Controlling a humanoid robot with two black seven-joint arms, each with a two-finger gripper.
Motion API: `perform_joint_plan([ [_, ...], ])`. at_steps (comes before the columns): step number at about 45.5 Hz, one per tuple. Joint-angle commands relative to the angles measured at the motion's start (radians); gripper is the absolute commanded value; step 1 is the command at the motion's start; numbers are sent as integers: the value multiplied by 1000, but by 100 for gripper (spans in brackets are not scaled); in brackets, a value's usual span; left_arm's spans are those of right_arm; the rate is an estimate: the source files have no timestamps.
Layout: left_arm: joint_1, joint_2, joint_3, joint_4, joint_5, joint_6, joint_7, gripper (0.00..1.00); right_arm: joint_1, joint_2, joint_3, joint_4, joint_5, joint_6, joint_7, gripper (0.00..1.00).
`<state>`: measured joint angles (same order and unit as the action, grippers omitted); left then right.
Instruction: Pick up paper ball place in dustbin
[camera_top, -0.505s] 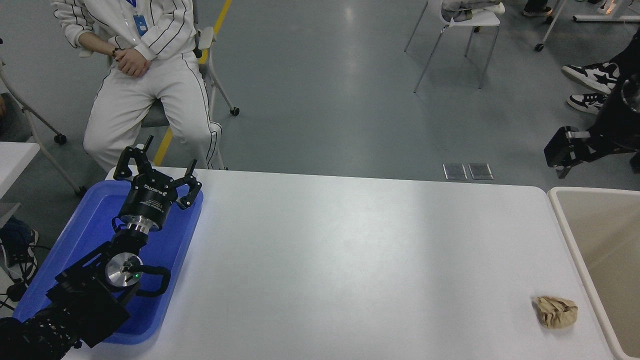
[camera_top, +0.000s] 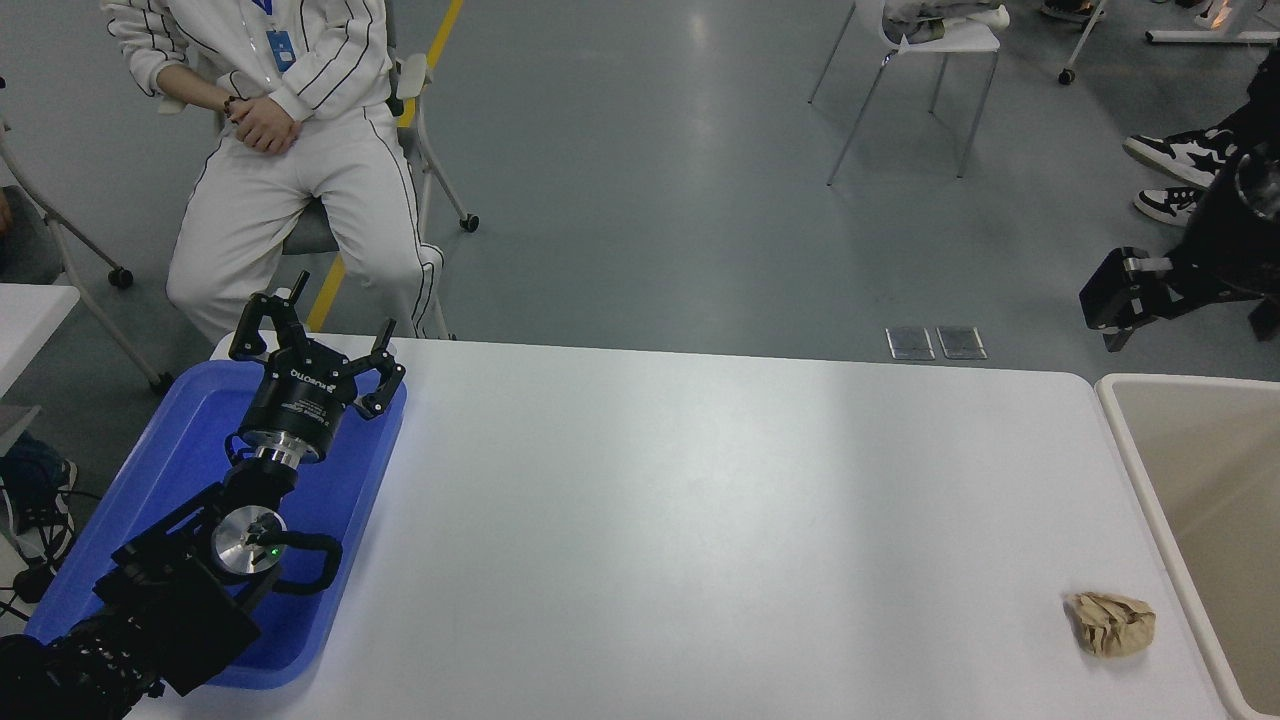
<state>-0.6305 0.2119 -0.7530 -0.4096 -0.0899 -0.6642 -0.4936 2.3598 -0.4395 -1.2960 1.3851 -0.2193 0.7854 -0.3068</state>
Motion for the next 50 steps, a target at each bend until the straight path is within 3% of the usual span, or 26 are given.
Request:
perform_joint_plan([
  [1,0,0,0,0,1,0,0,100,12,1,1,-1,0,0,0,100],
  [50,0,0,0,0,-1,0,0,100,16,-2,1,-5,2,0,0,100],
])
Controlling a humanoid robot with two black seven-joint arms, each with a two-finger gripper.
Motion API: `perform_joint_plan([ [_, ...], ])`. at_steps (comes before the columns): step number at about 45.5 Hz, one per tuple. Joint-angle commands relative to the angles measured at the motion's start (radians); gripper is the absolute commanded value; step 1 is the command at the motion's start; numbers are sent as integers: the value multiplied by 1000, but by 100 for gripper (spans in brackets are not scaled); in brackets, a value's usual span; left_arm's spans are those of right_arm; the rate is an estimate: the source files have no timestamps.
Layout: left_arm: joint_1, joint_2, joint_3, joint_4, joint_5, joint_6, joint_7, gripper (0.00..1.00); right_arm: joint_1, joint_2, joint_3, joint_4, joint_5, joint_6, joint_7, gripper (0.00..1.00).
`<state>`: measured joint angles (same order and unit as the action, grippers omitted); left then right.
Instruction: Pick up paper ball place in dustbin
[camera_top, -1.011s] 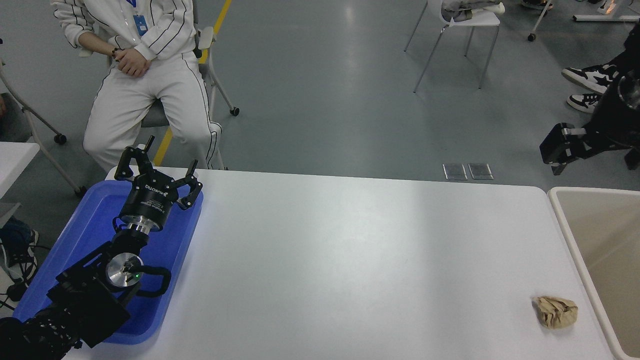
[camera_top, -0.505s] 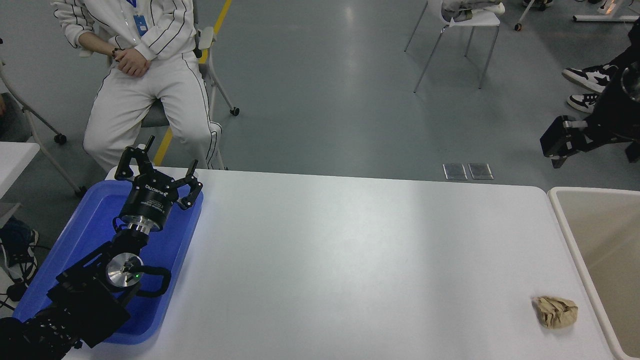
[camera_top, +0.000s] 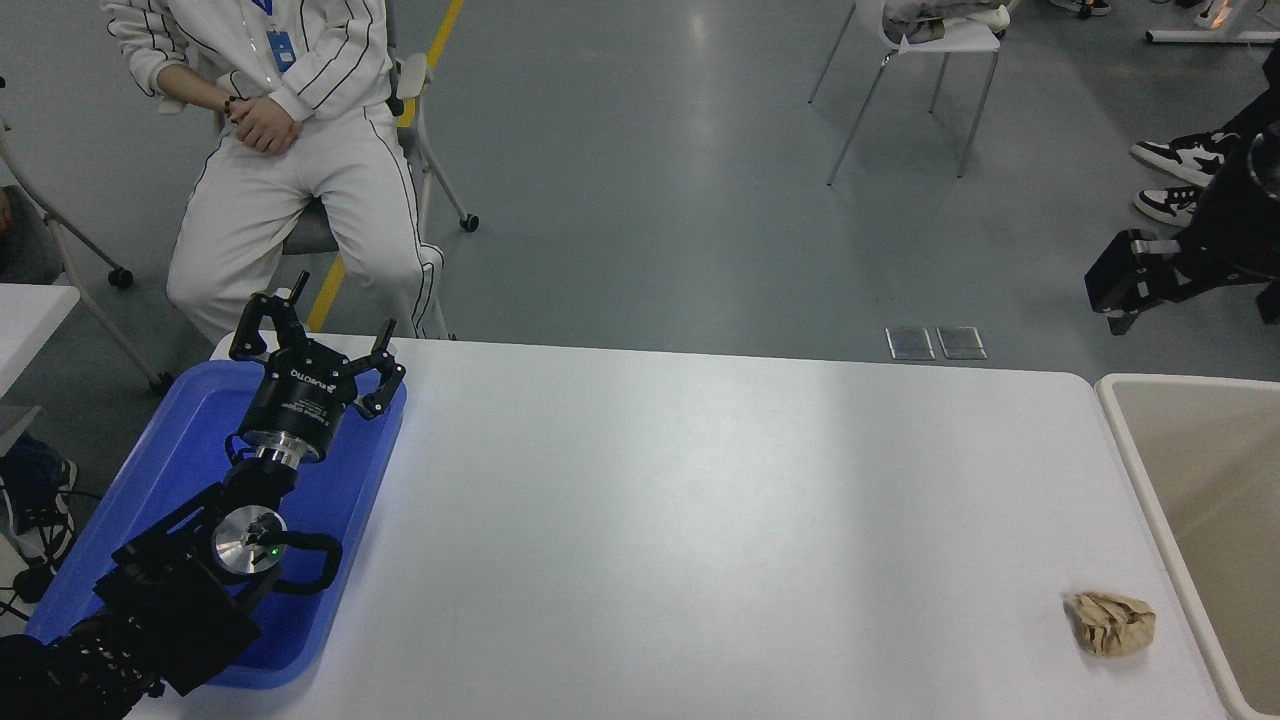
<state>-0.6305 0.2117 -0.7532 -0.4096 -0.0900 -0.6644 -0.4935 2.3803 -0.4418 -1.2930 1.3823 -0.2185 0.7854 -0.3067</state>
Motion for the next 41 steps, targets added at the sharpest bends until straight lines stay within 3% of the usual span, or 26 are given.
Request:
perform_joint_plan([
  [1,0,0,0,0,-1,0,0,100,-4,0,0,-2,1,0,0,100],
  [41,0,0,0,0,1,-1,0,100,-159,-63,14,0,-15,0,0,100],
])
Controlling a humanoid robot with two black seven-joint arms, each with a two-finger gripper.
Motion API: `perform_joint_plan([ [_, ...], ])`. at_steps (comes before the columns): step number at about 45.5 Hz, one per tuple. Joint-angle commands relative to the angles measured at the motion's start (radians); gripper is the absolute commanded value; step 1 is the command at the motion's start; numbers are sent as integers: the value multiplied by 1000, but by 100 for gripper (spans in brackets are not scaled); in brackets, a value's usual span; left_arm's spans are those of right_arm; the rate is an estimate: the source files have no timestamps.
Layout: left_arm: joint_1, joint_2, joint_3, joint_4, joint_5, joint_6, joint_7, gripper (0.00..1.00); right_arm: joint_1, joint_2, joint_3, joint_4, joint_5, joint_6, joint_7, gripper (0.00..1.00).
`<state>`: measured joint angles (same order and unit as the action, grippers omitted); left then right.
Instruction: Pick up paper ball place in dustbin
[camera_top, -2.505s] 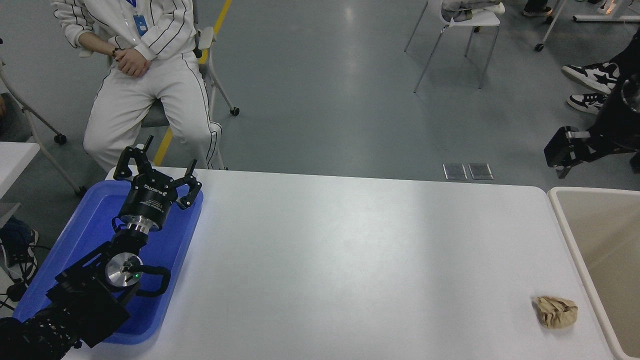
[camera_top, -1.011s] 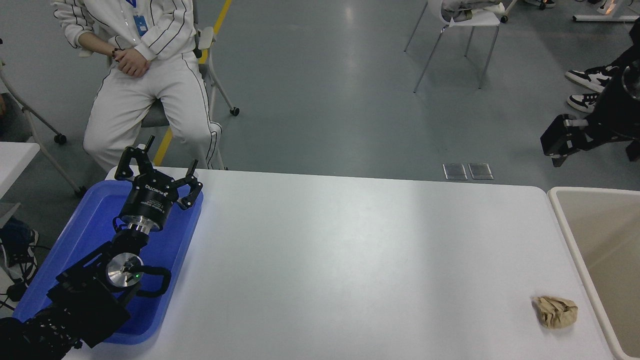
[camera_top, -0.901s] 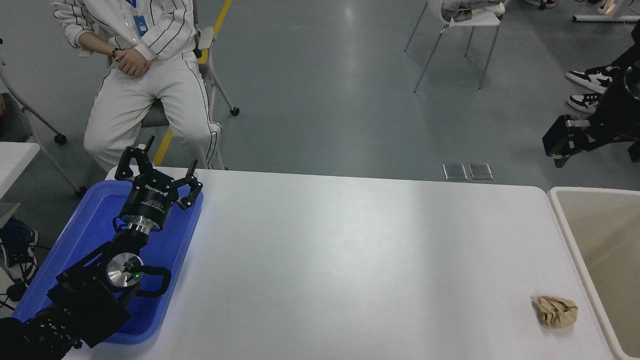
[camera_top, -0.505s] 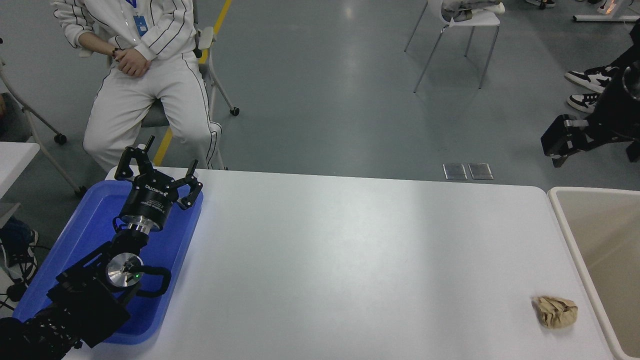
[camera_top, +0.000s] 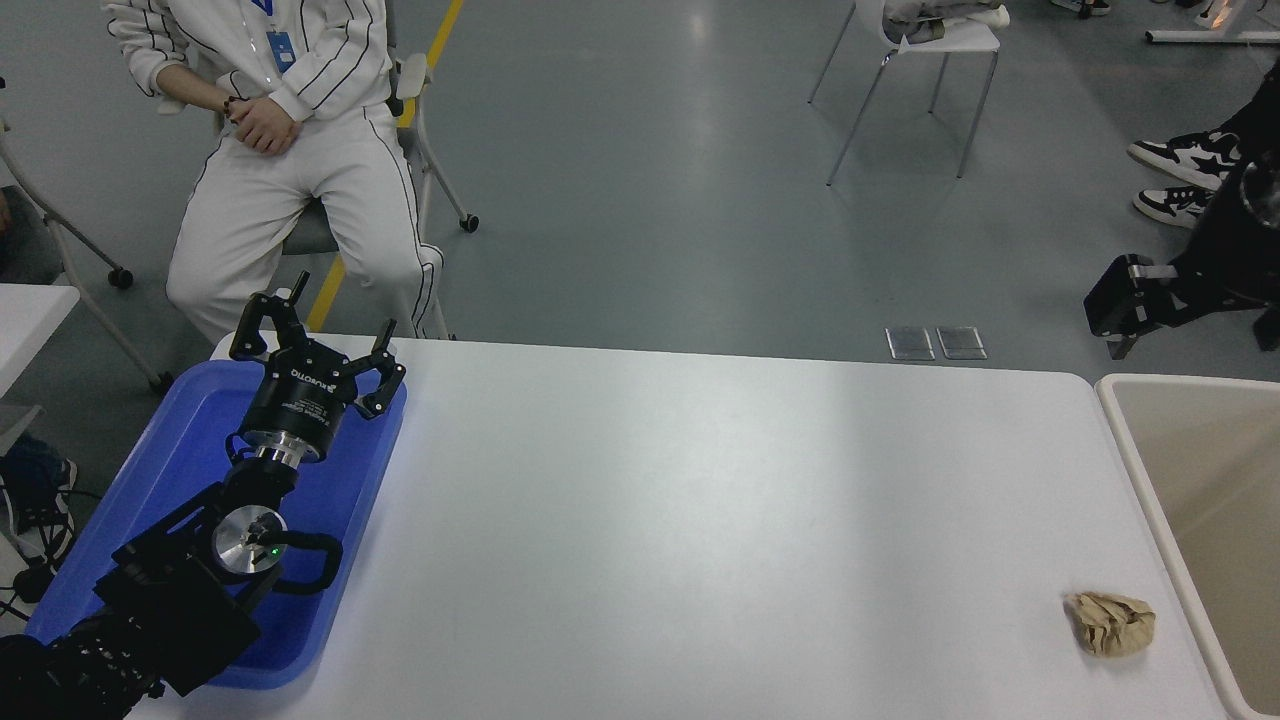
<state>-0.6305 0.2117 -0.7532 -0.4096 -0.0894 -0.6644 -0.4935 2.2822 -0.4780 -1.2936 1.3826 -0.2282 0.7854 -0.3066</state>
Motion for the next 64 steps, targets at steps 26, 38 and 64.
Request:
perform_joint_plan([
  [26,0,0,0,0,-1,0,0,100,-260,-142,89,-4,-137,-179,0,98],
  [38,0,0,0,0,-1,0,0,100,-417,-182,168,-4,-255,-316,0,93],
  [64,0,0,0,0,-1,0,1,100,-704,-185,234,-112,-263,-440,1,91],
])
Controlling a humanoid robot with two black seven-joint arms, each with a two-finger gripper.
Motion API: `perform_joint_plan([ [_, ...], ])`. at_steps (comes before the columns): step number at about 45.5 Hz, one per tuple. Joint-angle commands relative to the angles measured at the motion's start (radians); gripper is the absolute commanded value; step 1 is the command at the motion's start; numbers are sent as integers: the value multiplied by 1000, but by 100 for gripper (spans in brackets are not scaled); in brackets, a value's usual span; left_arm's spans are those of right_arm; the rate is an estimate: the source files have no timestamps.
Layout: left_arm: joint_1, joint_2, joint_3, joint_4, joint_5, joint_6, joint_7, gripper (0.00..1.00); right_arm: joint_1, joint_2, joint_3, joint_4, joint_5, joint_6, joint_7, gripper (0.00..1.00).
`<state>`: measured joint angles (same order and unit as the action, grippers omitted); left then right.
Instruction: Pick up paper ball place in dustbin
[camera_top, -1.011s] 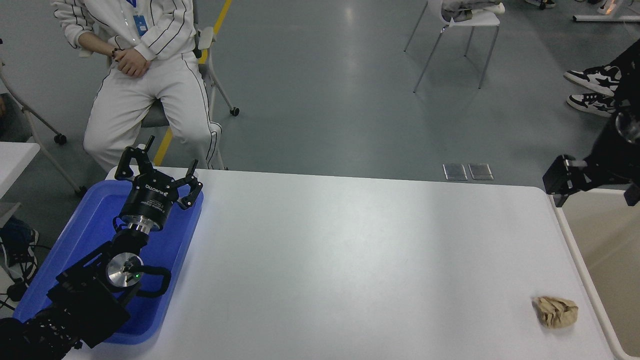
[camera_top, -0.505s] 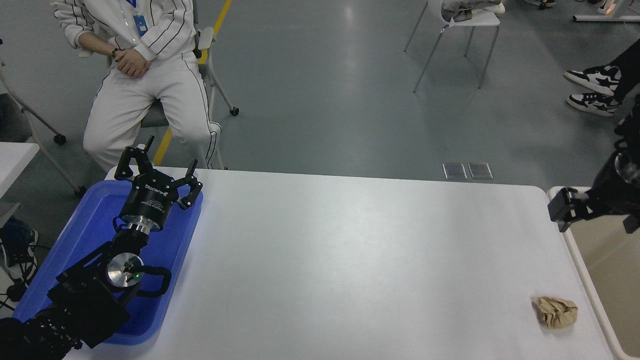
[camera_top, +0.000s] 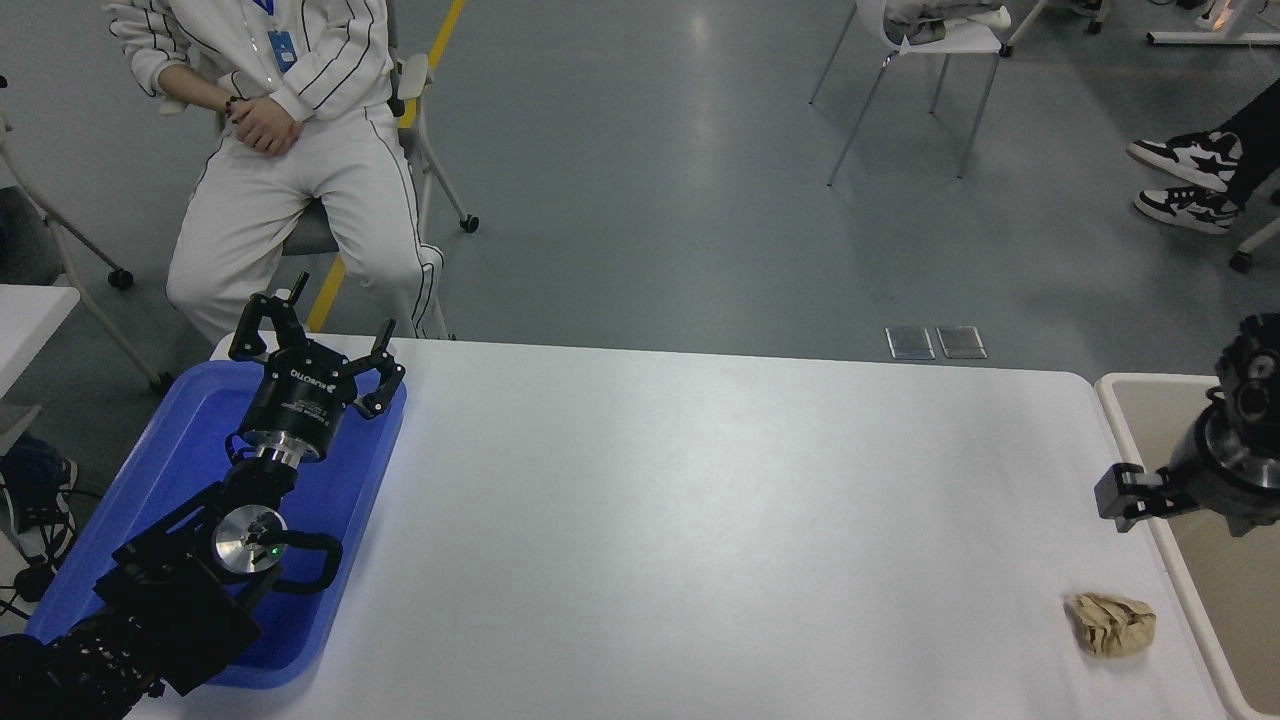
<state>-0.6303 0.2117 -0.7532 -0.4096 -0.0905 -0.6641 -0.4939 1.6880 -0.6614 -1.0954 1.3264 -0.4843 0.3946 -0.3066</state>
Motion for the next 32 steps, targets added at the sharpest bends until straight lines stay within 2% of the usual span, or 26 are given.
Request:
perform_joint_plan([
  [1,0,0,0,0,0,0,0,100,-120,-1,41,-62,-7,-52,0,90],
  [16,0,0,0,0,0,0,0,100,-350,5,183,-216,-2,-69,0,92],
  [32,0,0,0,0,0,0,0,100,-459,22,241,-297,-2,-109,0,93],
])
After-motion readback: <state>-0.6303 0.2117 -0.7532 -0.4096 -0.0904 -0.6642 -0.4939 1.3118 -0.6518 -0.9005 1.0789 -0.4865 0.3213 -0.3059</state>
